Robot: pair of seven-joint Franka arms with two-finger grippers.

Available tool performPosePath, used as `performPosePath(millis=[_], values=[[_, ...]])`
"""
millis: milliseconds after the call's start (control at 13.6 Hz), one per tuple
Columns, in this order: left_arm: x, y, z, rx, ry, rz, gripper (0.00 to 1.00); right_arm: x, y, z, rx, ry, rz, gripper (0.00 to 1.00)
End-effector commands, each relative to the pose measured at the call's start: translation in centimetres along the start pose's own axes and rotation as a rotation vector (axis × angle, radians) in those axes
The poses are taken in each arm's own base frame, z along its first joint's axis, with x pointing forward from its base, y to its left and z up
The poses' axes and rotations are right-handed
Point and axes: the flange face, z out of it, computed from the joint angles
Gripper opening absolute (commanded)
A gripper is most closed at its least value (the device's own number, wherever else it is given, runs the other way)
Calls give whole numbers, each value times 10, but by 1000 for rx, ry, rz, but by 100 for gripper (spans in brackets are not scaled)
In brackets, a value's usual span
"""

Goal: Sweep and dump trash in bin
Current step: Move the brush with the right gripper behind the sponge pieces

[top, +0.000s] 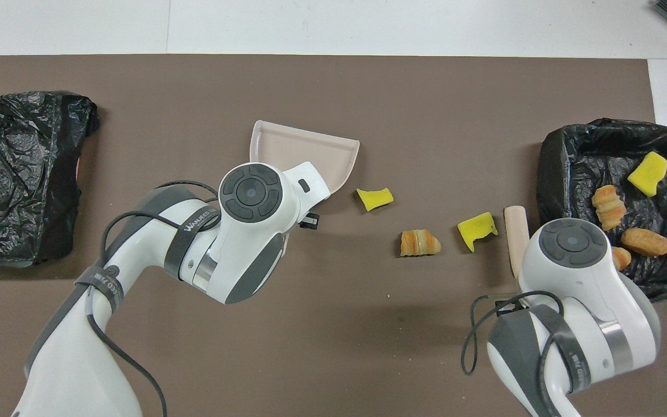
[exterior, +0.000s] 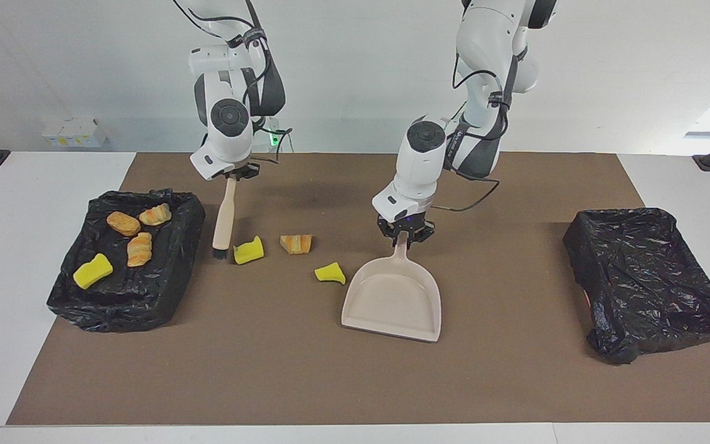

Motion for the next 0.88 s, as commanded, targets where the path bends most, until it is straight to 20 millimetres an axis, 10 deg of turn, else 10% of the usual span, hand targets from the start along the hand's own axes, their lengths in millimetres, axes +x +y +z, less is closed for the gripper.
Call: performPosePath(millis=[0, 810], values=[[-10, -12, -21, 54, -49, 200, 3, -1, 10, 4, -21, 25, -85, 0], [-31, -52, -34, 21, -209, 825, 0, 5, -51, 22, 82, 15, -112, 0]])
